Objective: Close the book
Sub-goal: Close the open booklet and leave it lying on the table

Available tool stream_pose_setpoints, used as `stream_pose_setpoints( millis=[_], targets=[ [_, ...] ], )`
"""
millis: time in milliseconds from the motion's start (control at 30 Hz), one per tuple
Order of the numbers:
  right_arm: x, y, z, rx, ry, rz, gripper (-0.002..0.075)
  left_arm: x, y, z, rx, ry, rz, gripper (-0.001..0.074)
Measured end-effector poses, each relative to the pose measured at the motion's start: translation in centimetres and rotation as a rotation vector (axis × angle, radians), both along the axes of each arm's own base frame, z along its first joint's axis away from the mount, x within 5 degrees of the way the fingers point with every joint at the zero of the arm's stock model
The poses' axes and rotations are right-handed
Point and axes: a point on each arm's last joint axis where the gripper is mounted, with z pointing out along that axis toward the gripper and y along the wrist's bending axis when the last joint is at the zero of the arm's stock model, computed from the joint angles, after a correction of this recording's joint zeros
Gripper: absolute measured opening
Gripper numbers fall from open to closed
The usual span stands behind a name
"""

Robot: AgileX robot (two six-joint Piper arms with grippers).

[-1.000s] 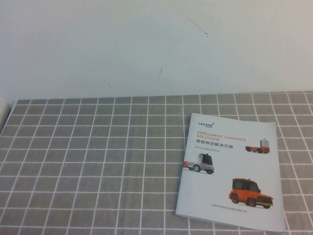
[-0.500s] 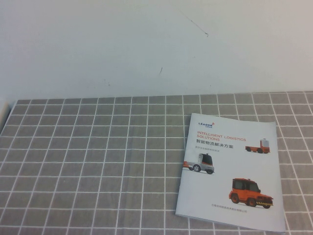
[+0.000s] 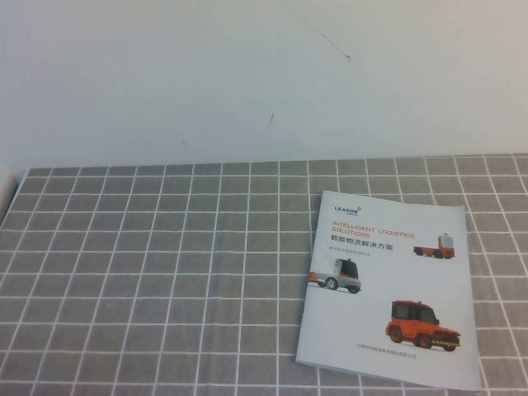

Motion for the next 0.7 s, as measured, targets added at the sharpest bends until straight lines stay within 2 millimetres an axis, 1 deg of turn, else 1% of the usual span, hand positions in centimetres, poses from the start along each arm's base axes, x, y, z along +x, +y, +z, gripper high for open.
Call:
stream_pose_setpoints(
  millis=[67,133,267,700],
  targets=[
    [0.4,-0.2,-1.9,0.01,0.012,-0.021,-0.0002,0.0,0.0,0.0,0.0,0.001,0.0,-0.0004],
    [0.5,-0.2,-3.3,0.038,0.049,-0.032,-0.0002,0.0,0.0,0.0,0.0,0.001,0.0,-0.0004],
    [0.3,-0.3,-4.7,0.115,0.17,-0.057,-0.0002,0.0,0.0,0.0,0.0,0.001,0.0,-0.0004],
    [0.2,-0.2,-4.8,0.061,0.195,-0.041,-0.0002,0.0,0.0,0.0,0.002,0.001,-0.001,-0.0004]
  ],
)
